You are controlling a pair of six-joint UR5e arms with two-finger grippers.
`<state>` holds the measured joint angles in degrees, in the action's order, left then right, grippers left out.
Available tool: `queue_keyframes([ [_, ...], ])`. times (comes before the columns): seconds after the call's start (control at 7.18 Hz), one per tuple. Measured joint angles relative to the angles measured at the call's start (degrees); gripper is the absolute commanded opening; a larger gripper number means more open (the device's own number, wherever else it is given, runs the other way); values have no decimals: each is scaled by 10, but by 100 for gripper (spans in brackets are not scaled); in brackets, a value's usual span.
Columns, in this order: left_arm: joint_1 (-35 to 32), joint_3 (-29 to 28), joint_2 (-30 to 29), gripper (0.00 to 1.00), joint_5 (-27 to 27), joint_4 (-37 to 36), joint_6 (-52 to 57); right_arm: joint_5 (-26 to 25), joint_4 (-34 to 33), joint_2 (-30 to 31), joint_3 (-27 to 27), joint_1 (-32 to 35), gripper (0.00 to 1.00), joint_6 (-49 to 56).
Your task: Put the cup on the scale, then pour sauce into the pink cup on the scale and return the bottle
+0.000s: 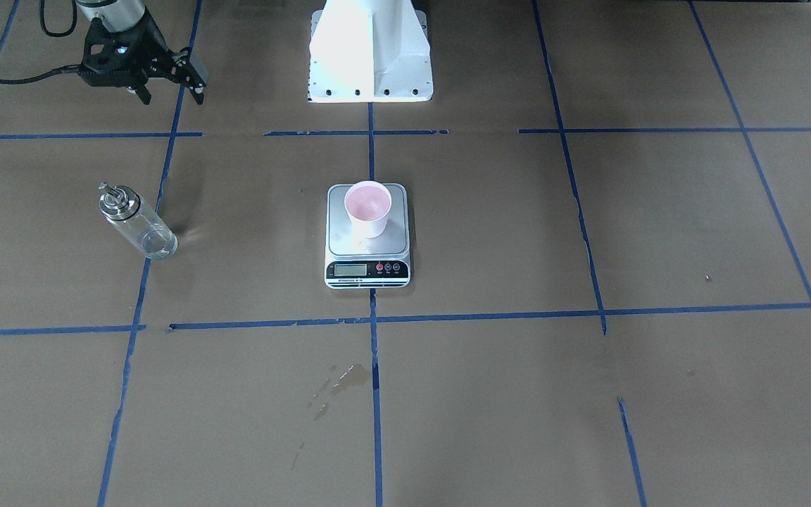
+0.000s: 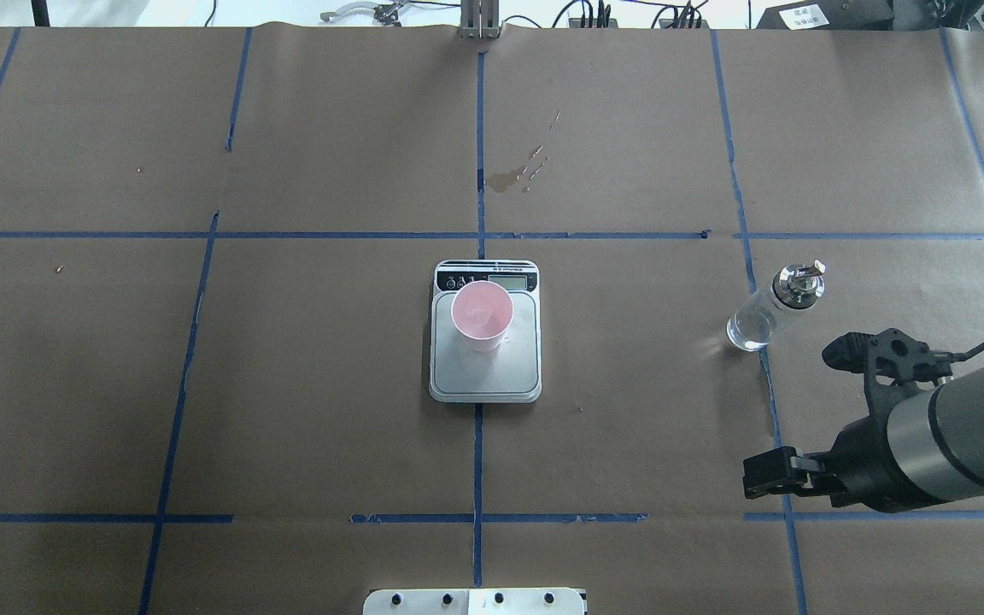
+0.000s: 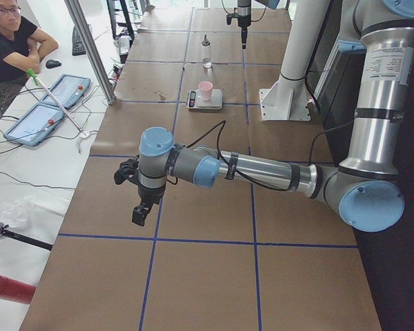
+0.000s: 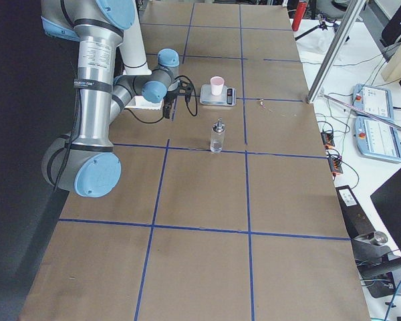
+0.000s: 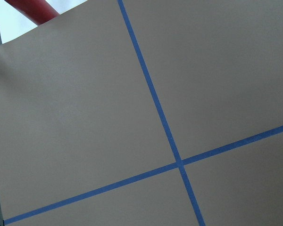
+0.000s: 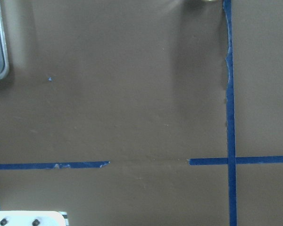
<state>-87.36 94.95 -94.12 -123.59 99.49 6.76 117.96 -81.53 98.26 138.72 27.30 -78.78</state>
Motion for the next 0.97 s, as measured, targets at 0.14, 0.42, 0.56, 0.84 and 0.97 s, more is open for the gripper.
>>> queue_keyframes([
  [0.14,0,0,0,100,0,0,0,48,-4,-5,10,51,100,2],
  [0.42,0,1,0,100,-1,0,0,137,-5,-31,12,181,100,8],
  [0.56,0,1,0,100,-1,0,0,163,-4,-50,4,238,100,9],
  [0.84,0,2,0,100,-2,0,0,186,-1,-97,-48,363,100,10],
  [0.97,0,2,1,100,-2,0,0,188,0,-113,-89,419,100,20],
])
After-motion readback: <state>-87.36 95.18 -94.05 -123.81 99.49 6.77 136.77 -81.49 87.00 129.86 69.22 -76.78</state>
